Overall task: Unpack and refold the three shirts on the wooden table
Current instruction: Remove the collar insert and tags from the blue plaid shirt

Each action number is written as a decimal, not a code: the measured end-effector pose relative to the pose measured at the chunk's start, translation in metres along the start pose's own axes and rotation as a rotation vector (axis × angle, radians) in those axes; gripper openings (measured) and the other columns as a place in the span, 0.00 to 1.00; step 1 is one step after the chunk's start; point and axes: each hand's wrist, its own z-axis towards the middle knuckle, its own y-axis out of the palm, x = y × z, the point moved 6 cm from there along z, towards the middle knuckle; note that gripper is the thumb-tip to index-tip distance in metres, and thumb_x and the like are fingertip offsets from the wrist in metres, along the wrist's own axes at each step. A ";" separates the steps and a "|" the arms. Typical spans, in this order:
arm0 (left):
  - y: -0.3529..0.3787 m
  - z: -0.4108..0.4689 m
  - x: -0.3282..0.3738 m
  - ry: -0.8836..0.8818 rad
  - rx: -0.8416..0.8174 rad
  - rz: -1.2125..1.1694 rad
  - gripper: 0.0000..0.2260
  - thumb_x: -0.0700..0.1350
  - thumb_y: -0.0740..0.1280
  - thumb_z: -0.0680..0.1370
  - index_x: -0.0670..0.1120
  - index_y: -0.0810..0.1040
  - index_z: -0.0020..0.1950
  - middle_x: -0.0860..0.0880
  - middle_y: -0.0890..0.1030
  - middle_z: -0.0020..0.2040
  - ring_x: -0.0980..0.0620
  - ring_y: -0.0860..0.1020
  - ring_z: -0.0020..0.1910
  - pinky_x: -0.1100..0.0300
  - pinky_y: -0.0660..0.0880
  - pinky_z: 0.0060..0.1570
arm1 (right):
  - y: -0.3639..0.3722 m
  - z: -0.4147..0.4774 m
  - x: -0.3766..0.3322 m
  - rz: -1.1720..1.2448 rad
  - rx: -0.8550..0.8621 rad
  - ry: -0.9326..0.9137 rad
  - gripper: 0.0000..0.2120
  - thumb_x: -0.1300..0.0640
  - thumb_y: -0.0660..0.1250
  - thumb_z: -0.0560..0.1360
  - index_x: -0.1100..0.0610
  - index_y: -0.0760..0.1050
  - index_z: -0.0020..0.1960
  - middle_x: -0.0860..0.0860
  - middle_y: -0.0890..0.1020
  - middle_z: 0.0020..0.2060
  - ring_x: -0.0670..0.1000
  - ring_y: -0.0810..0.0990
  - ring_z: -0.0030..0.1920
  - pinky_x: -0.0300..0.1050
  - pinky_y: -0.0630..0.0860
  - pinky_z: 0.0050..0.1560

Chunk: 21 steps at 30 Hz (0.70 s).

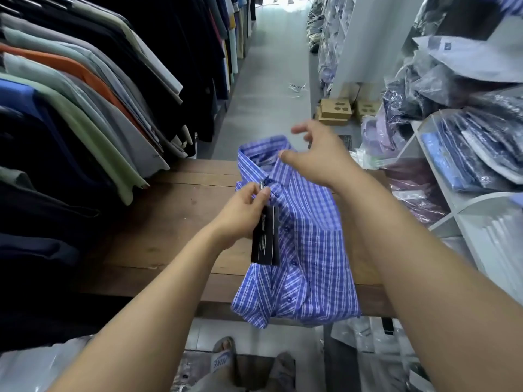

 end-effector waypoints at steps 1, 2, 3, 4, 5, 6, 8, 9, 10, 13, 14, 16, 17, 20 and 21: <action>-0.004 0.003 0.002 0.010 0.071 0.008 0.13 0.55 0.60 0.84 0.48 0.70 0.46 0.48 0.78 0.35 0.49 0.76 0.32 0.57 0.73 0.31 | 0.006 -0.005 0.001 -0.005 -0.092 0.016 0.21 0.43 0.74 0.73 0.49 0.76 0.62 0.50 0.79 0.60 0.50 0.80 0.53 0.45 0.77 0.52; -0.008 0.005 0.007 0.032 0.143 0.000 0.13 0.55 0.61 0.84 0.47 0.72 0.46 0.49 0.77 0.35 0.50 0.74 0.32 0.58 0.71 0.32 | 0.012 -0.011 0.003 -0.005 -0.189 0.034 0.19 0.40 0.74 0.72 0.49 0.78 0.57 0.49 0.82 0.56 0.49 0.82 0.48 0.45 0.78 0.48; -0.011 0.007 0.010 0.042 0.200 -0.020 0.13 0.54 0.62 0.84 0.47 0.73 0.45 0.48 0.77 0.36 0.50 0.73 0.34 0.57 0.70 0.34 | 0.018 -0.018 0.004 -0.002 -0.296 0.052 0.20 0.35 0.73 0.70 0.48 0.79 0.53 0.49 0.84 0.53 0.49 0.83 0.46 0.46 0.80 0.46; -0.013 0.008 0.011 0.031 0.240 -0.062 0.13 0.54 0.63 0.83 0.47 0.74 0.43 0.48 0.78 0.38 0.49 0.74 0.36 0.55 0.71 0.36 | 0.025 -0.025 0.006 0.005 -0.406 0.073 0.22 0.32 0.73 0.69 0.48 0.80 0.51 0.49 0.85 0.50 0.49 0.85 0.45 0.48 0.83 0.46; -0.015 0.009 0.013 0.008 0.264 -0.113 0.14 0.54 0.64 0.83 0.47 0.75 0.42 0.49 0.80 0.39 0.49 0.75 0.36 0.55 0.72 0.38 | 0.033 -0.033 0.008 0.021 -0.507 0.092 0.23 0.33 0.73 0.68 0.49 0.79 0.52 0.49 0.85 0.48 0.49 0.86 0.45 0.51 0.85 0.48; -0.015 0.009 0.015 -0.018 0.272 -0.170 0.15 0.54 0.63 0.83 0.47 0.75 0.42 0.49 0.81 0.38 0.48 0.77 0.35 0.55 0.74 0.38 | 0.040 -0.040 0.011 0.048 -0.582 0.100 0.23 0.36 0.75 0.69 0.50 0.77 0.54 0.50 0.86 0.47 0.50 0.87 0.45 0.53 0.85 0.49; -0.014 0.007 0.023 -0.076 0.243 -0.304 0.16 0.54 0.61 0.85 0.45 0.78 0.45 0.47 0.84 0.39 0.48 0.82 0.37 0.56 0.78 0.37 | 0.048 -0.044 0.014 0.149 -0.611 0.095 0.21 0.49 0.79 0.70 0.55 0.75 0.56 0.56 0.87 0.46 0.53 0.87 0.44 0.57 0.84 0.49; -0.014 0.007 0.027 -0.098 0.209 -0.375 0.17 0.54 0.60 0.85 0.43 0.80 0.49 0.45 0.85 0.43 0.46 0.84 0.41 0.54 0.81 0.40 | 0.049 -0.044 0.013 0.228 -0.587 0.094 0.20 0.55 0.79 0.71 0.58 0.75 0.57 0.59 0.86 0.47 0.56 0.87 0.45 0.58 0.84 0.49; -0.014 0.007 0.030 -0.107 0.175 -0.448 0.19 0.55 0.59 0.85 0.41 0.81 0.54 0.43 0.86 0.48 0.42 0.85 0.48 0.50 0.82 0.47 | 0.047 -0.043 0.012 0.321 -0.551 0.102 0.19 0.60 0.79 0.71 0.60 0.75 0.58 0.62 0.85 0.49 0.58 0.87 0.46 0.60 0.84 0.48; -0.017 -0.002 0.039 -0.096 0.126 -0.596 0.22 0.56 0.62 0.83 0.40 0.78 0.67 0.41 0.84 0.59 0.43 0.82 0.58 0.49 0.77 0.64 | 0.038 -0.035 0.009 0.572 -0.465 0.146 0.20 0.66 0.76 0.72 0.66 0.73 0.61 0.64 0.85 0.51 0.61 0.87 0.48 0.62 0.84 0.48; -0.017 -0.005 0.042 -0.059 0.108 -0.620 0.21 0.54 0.63 0.83 0.40 0.77 0.68 0.41 0.83 0.61 0.44 0.82 0.59 0.51 0.76 0.65 | 0.034 -0.033 0.007 0.625 -0.453 0.145 0.20 0.66 0.75 0.72 0.66 0.73 0.61 0.63 0.85 0.51 0.60 0.87 0.48 0.60 0.84 0.47; -0.021 -0.012 0.046 0.012 0.078 -0.618 0.19 0.48 0.66 0.82 0.40 0.75 0.70 0.41 0.82 0.63 0.45 0.81 0.58 0.52 0.76 0.65 | 0.030 -0.031 0.002 0.683 -0.450 0.127 0.19 0.63 0.75 0.73 0.65 0.73 0.61 0.61 0.86 0.49 0.57 0.87 0.46 0.53 0.84 0.41; -0.023 -0.016 0.046 0.030 0.078 -0.607 0.18 0.47 0.67 0.82 0.40 0.75 0.70 0.42 0.83 0.62 0.46 0.81 0.57 0.52 0.77 0.62 | 0.031 -0.032 -0.001 0.687 -0.456 0.111 0.18 0.62 0.75 0.73 0.63 0.74 0.60 0.59 0.86 0.48 0.56 0.87 0.45 0.50 0.83 0.39; -0.037 -0.024 0.046 0.057 0.127 -0.586 0.16 0.44 0.67 0.81 0.42 0.76 0.69 0.46 0.85 0.57 0.49 0.84 0.50 0.58 0.82 0.47 | 0.037 -0.034 -0.007 0.704 -0.454 0.084 0.11 0.55 0.72 0.77 0.58 0.76 0.56 0.57 0.85 0.47 0.54 0.87 0.43 0.48 0.82 0.35; -0.043 -0.026 0.046 0.060 0.139 -0.572 0.16 0.43 0.67 0.81 0.42 0.77 0.68 0.46 0.85 0.56 0.50 0.84 0.49 0.59 0.82 0.45 | 0.040 -0.035 -0.008 0.724 -0.442 0.089 0.09 0.52 0.70 0.79 0.57 0.76 0.54 0.57 0.84 0.47 0.54 0.86 0.42 0.48 0.82 0.34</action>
